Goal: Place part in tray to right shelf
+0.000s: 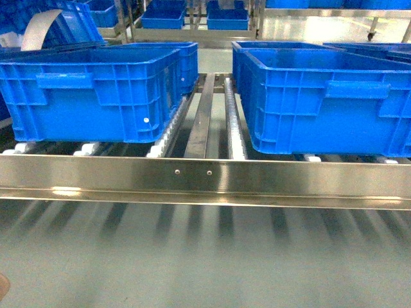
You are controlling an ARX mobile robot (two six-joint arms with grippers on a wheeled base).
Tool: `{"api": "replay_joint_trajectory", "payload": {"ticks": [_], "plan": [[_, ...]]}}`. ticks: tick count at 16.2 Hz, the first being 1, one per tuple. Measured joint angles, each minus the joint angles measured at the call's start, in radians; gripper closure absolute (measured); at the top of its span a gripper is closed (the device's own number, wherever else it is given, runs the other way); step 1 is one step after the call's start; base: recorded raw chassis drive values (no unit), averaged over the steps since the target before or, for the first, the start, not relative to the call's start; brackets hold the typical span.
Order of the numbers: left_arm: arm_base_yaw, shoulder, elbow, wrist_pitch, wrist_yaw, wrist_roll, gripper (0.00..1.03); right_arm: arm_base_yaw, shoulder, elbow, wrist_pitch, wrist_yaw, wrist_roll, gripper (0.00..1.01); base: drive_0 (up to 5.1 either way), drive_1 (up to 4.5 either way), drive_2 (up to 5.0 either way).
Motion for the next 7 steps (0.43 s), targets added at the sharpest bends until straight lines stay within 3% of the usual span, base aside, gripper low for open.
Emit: {"api": "replay_joint_trajectory", "payload": {"ticks": [2, 7], "plan": [[0.000, 0.000, 0.000, 0.000, 0.000, 0.000, 0.91, 0.000, 0.000, 0.000, 0.000, 0.000, 0.000, 0.01, 0.0, 0.00, 0.0], [0.000, 0.000, 0.000, 0.000, 0.000, 0.000, 0.91, 0.000, 0.000, 0.000, 0.000, 0.000, 0.000, 0.03, 0.0, 0.00, 0.0]]}}
